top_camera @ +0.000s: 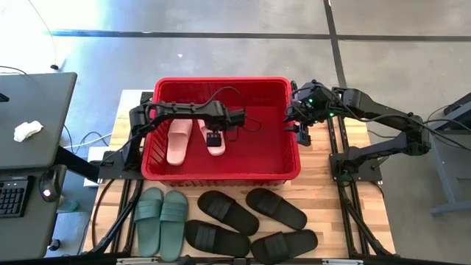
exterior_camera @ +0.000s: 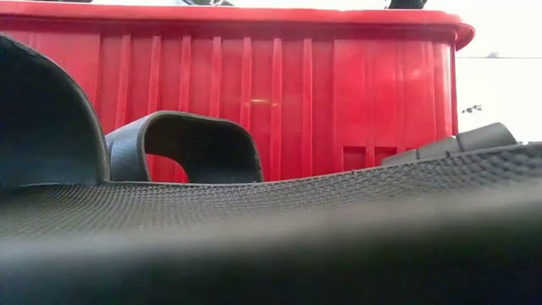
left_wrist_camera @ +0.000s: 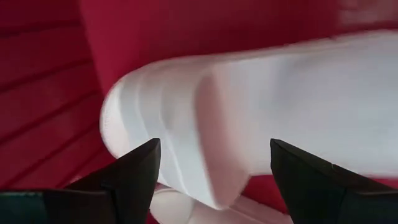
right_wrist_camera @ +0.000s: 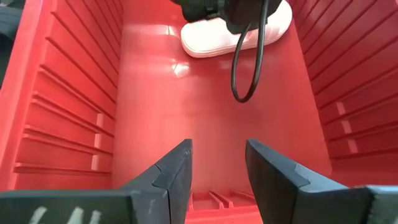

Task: Pick and place slides into bin
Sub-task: Put the pink slide into the red bin

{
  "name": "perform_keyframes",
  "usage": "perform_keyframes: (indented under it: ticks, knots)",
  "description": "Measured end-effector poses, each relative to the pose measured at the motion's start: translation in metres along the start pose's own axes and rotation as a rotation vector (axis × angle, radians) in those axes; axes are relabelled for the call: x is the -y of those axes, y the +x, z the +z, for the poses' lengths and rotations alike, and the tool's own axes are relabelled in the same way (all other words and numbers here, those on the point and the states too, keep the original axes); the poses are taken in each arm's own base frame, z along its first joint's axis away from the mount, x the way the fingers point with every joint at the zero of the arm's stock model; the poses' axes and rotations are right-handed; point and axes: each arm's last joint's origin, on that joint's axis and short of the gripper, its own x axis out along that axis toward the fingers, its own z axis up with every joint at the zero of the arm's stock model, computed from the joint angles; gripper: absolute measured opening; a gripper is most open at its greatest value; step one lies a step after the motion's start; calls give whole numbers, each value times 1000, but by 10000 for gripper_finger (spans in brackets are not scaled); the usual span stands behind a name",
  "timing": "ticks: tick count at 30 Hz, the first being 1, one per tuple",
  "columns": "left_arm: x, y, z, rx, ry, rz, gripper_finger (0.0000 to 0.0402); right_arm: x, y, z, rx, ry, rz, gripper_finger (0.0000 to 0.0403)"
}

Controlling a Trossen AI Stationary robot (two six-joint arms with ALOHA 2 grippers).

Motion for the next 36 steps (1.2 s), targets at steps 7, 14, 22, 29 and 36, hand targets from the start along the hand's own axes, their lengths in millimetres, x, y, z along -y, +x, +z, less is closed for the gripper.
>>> perform_keyframes:
  ticks: [7,14,22,29,36]
  knots:
    - [-1,14,-2,-5,-46,57,284,0,0,0,0,10,1,138]
    - [-1,33,-8,-25,-76,49,279,0,0,0,0,20,0,138]
    - [-2,37,-8,-15,-100,63,181,0,0,1,11,32,-7,138]
    - [-2,37,-7,-3,-99,66,47,1,0,2,25,40,-10,138]
    - [-3,29,-14,-15,-51,47,22,1,0,4,43,37,-16,138]
